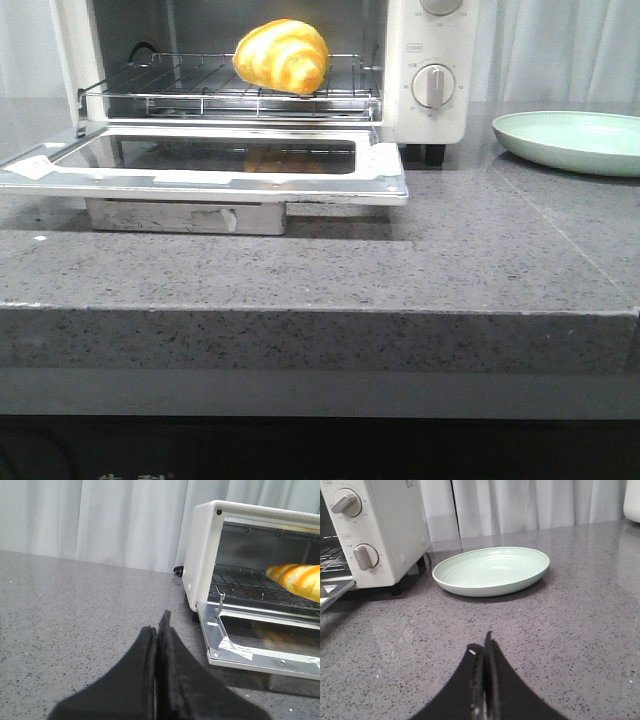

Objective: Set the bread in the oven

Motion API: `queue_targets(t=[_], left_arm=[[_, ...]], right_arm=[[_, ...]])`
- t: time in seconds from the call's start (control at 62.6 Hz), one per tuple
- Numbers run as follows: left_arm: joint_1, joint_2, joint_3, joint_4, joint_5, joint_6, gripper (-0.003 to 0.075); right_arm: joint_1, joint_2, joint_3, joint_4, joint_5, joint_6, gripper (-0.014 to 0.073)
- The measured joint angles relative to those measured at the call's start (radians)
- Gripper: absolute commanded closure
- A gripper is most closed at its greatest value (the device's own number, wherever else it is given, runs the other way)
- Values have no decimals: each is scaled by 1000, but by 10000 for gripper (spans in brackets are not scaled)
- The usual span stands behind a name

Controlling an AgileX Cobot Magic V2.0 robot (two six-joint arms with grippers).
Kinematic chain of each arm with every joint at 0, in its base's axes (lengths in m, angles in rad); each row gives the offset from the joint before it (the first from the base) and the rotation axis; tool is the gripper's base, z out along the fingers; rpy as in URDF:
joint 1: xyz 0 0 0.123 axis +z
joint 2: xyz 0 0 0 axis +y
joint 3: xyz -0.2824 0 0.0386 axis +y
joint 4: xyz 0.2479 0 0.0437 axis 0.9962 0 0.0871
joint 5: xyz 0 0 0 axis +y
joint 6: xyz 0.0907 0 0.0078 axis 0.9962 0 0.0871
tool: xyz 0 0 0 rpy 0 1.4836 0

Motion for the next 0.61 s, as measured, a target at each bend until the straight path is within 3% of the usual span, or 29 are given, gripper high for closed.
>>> queue_targets(t=[0.16, 0.383, 0.607], left_arm=[[0, 0, 0, 0, 0, 0, 738], [0, 0, 0, 0, 0, 0, 738], [0, 0, 0, 0, 0, 0, 738]], right_arm=[[0, 0, 0, 8, -2, -7, 662], [0, 0, 0, 156, -2, -247, 662], [-28, 0, 0, 170, -7, -300, 662]])
